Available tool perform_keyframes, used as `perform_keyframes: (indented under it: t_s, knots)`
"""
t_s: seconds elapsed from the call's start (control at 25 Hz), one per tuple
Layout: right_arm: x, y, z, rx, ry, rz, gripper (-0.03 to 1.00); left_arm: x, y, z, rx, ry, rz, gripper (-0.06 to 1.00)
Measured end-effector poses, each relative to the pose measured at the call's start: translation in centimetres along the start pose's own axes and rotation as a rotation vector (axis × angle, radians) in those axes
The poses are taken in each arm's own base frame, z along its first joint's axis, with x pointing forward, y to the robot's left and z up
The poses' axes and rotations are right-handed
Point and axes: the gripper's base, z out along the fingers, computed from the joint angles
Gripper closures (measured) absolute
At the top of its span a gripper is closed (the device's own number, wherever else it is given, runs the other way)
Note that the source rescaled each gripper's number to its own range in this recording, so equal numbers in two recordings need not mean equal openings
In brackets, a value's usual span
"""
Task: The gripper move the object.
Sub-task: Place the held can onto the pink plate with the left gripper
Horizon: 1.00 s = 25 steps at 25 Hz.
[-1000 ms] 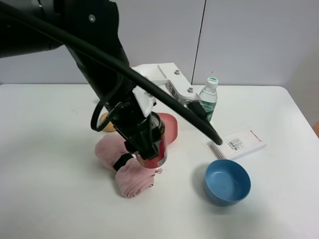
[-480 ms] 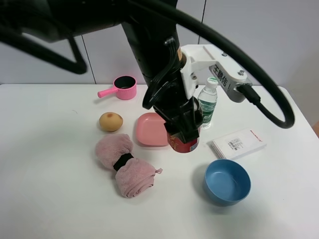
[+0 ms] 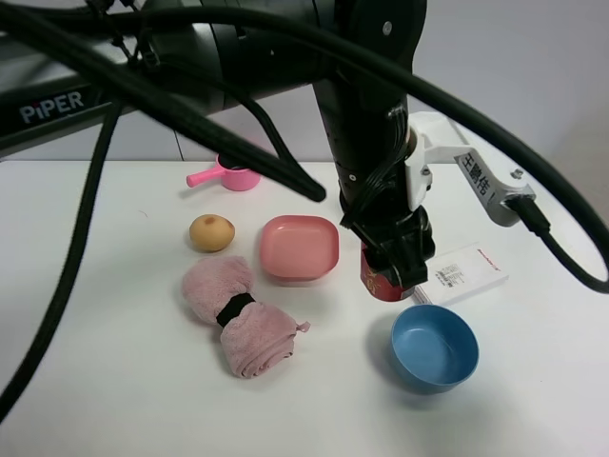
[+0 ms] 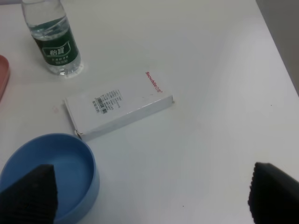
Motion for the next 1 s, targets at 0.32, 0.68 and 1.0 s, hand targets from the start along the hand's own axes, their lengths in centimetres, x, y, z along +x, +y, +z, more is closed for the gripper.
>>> perform_keyframes:
  t_s: [0.32,0.68,1.0]
  knots:
    - [0.0,0.0,0.0,0.000,0.000,0.000,-0.03,1.2,4.4,2.3,-0.071,-0.016,-0.084,0.94]
    - [0.0,0.0,0.0,0.000,0.000,0.000,-0.03,3.7,9.9,2.5,-0.186,-0.023,-0.147,0.94]
    - [0.0,0.0,0.0,0.000,0.000,0.000,-0.03,6.0,14.4,1.7,-0.279,-0.088,-0.218,0.93]
